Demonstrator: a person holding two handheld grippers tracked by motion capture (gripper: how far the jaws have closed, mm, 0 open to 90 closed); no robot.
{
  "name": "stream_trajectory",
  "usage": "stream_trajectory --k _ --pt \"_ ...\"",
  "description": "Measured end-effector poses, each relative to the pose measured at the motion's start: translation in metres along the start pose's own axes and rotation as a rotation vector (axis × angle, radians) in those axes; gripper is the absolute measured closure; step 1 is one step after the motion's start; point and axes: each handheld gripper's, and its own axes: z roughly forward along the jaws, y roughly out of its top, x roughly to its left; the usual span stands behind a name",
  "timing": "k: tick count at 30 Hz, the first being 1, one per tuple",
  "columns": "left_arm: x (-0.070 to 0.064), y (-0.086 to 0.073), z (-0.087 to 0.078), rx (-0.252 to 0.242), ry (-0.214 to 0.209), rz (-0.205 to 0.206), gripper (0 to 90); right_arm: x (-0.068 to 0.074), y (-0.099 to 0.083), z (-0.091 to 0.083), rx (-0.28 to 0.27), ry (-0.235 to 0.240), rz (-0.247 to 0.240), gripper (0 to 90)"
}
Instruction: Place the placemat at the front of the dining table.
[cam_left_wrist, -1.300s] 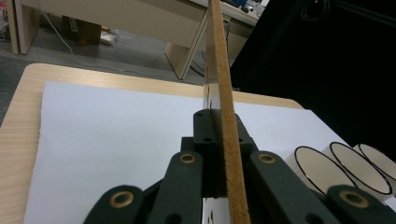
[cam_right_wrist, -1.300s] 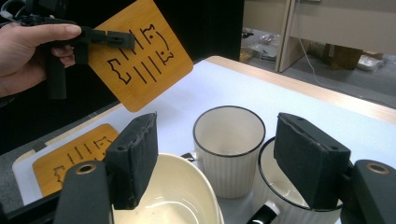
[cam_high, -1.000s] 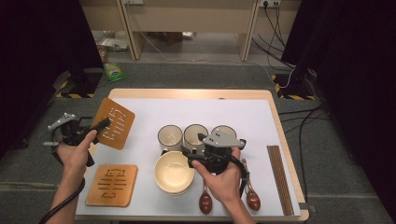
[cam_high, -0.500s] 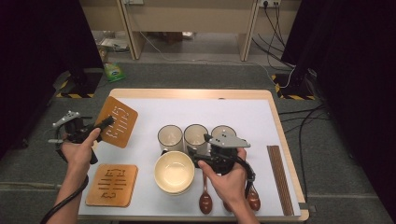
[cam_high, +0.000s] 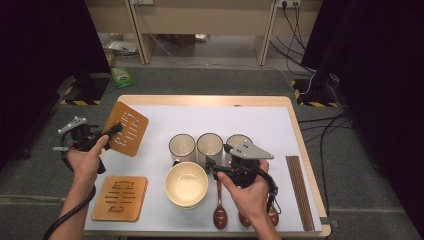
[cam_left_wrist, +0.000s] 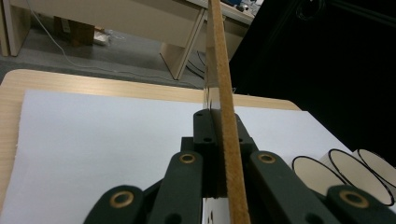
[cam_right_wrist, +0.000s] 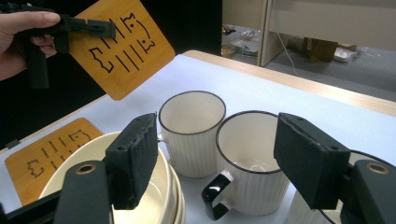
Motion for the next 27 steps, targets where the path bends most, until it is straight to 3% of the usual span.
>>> stream_trajectory --k 27 --pt "-0.001 0.007 0.017 -0.003 -0.006 0.013 86.2 -0.016 -0.013 -0.012 -0.003 -0.043 0.011 31.1"
